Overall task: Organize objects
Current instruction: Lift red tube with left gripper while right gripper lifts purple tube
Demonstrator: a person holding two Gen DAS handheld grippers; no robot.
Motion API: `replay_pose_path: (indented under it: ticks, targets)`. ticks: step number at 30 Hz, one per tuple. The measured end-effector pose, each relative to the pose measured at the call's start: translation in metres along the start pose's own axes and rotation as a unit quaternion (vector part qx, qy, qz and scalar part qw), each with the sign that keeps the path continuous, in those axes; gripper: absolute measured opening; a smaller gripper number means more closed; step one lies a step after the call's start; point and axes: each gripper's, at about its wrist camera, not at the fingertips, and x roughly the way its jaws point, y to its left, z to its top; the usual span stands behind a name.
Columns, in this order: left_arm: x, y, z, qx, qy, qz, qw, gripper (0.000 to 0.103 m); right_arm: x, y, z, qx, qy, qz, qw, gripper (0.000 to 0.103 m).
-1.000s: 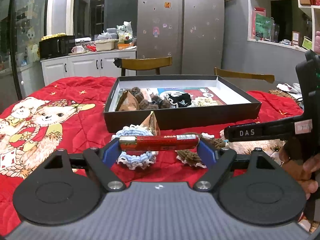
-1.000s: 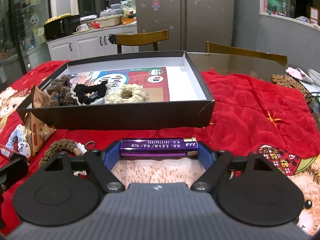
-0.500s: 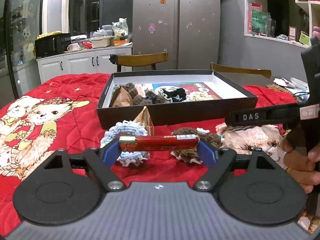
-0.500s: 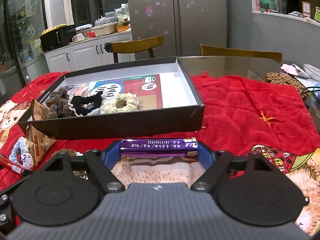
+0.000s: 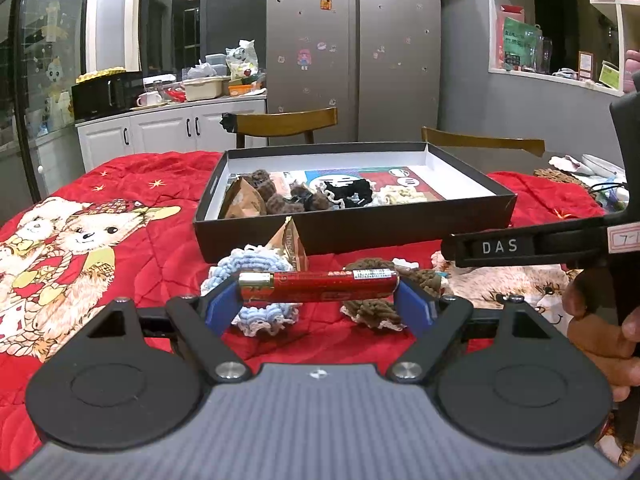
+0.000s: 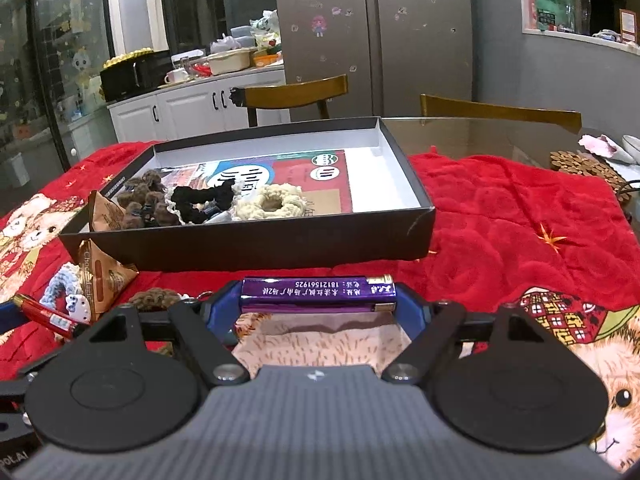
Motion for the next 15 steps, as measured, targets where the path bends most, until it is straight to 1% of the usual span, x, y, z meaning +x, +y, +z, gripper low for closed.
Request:
replay_pose_path:
  ticks: [3,10,12,15]
  targets:
    - [0.001,0.001,0.000,-0.003,0.003,-0.002,1.0000,0.085,-0.001,0.000,-0.001,0.001,-0.005,-0.005,1.000,0.080]
    - [0.001,0.001,0.000,0.000,0.002,-0.009,1.0000,0.085,-0.003,-0.001,-0.002,0.007,-0.010,0.001,1.000,0.080]
    - [0.000,0.001,0.000,0.000,0.000,-0.009,1.0000,0.085,-0.006,-0.002,0.000,0.011,-0.014,0.006,1.000,0.080]
    - [-0.002,0.002,0.001,0.001,-0.003,-0.019,0.9998,0.085,-0.012,-0.005,0.005,0.023,-0.022,0.022,0.999,0.080]
